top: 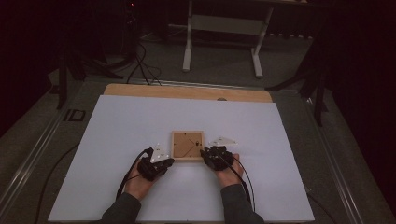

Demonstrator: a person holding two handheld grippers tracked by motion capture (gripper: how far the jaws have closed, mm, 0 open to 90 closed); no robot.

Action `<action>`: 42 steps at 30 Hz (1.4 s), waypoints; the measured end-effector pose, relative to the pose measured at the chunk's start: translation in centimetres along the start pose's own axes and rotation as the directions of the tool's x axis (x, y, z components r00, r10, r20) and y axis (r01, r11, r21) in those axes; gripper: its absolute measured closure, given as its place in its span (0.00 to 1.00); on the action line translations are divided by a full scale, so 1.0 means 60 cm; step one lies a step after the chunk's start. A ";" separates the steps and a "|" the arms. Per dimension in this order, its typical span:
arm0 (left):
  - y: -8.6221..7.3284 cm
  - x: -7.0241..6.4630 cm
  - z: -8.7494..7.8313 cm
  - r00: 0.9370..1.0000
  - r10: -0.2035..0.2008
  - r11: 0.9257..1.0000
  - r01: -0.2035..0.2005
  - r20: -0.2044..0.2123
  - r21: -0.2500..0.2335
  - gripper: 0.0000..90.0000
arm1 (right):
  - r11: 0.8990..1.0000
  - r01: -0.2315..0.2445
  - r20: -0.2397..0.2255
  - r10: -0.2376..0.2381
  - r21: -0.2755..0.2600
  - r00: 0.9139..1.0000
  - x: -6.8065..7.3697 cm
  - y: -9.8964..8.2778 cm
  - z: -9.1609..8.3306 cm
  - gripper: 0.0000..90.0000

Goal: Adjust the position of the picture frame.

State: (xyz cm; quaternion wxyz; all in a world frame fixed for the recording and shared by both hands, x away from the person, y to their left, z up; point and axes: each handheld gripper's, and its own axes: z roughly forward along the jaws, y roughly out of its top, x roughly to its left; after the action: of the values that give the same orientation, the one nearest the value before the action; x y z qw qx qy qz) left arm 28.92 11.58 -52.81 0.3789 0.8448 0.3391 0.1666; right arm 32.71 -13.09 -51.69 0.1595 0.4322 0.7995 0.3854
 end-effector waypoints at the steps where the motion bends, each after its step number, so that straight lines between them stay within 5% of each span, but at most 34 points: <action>1: 0.000 0.000 0.000 1.000 0.001 1.000 -0.001 -0.001 0.000 0.99 | 1.000 0.000 0.001 0.000 0.000 1.000 0.000 0.000 0.000 0.84; 28: -0.001 0.003 0.000 1.000 -0.017 1.000 0.017 -0.016 -0.006 0.95 | 1.000 0.028 0.006 -0.028 -0.008 1.000 -0.001 0.008 0.010 0.81; 42: -0.001 0.000 0.001 1.000 -0.024 1.000 0.024 -0.012 -0.007 0.90 | 0.990 0.134 0.042 -0.132 -0.053 0.990 0.002 0.009 -0.022 0.75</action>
State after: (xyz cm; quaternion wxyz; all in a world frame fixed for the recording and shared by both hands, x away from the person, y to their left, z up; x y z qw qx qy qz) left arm 28.93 11.60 -52.88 0.3819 0.8383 0.3508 0.1684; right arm 32.15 -13.43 -50.44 0.2120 0.3806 0.8124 0.3875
